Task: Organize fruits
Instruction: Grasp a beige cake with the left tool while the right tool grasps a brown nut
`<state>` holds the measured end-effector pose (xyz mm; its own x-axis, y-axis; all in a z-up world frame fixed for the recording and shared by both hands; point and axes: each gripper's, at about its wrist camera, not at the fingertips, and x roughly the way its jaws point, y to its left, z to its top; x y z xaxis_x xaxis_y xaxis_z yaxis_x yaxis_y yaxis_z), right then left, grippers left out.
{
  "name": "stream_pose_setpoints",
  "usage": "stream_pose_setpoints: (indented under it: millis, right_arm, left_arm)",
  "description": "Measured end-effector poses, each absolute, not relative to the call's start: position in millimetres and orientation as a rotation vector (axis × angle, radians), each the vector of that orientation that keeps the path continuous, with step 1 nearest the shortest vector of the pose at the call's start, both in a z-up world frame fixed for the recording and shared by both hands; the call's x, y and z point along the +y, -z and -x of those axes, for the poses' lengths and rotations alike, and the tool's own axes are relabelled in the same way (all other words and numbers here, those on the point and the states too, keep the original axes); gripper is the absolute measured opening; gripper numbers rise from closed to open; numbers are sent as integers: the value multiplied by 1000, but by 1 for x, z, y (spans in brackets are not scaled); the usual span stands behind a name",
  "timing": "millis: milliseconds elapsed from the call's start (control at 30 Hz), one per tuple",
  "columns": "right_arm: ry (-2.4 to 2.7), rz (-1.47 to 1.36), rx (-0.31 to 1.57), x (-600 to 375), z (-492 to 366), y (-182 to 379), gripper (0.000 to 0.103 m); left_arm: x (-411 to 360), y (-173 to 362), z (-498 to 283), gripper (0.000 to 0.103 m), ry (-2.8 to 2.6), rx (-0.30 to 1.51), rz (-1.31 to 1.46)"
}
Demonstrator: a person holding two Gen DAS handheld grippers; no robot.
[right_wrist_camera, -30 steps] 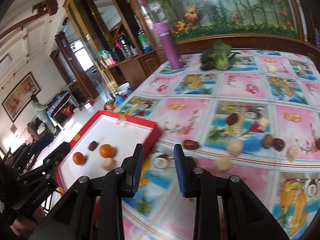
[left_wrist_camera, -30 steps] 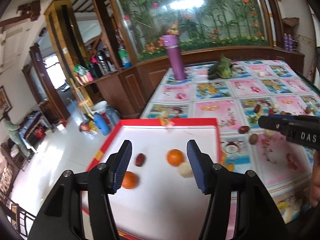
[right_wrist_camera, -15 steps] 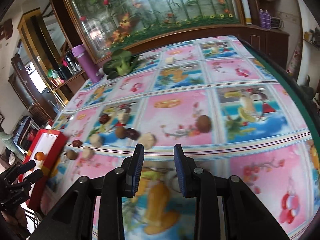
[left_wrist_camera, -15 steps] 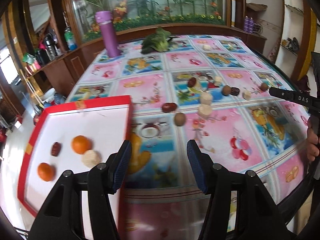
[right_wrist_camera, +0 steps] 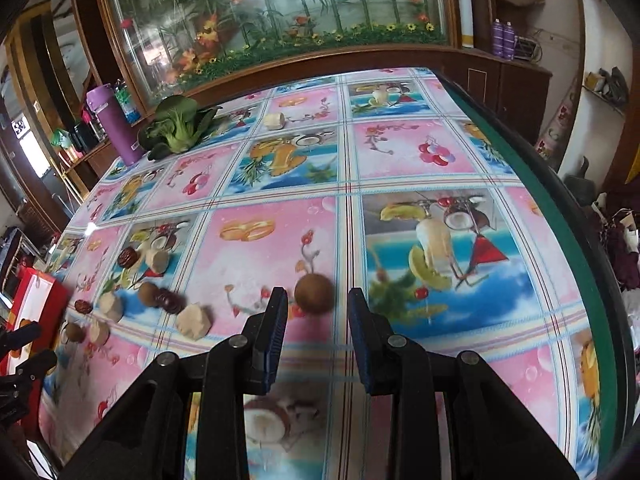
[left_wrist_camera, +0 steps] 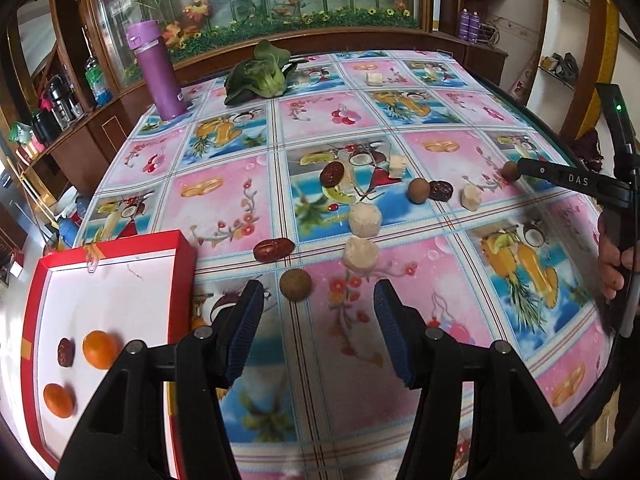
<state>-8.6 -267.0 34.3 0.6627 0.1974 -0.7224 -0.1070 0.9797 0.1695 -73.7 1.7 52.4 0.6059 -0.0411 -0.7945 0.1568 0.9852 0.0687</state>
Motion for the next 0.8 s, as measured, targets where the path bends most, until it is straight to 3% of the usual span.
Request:
stream_pose_setpoints:
  millis: [800]
  right_arm:
    - [-171,-97,879,-264,-10,-19,27]
  left_arm:
    - [-28,-15,18,59,210,1000,-188]
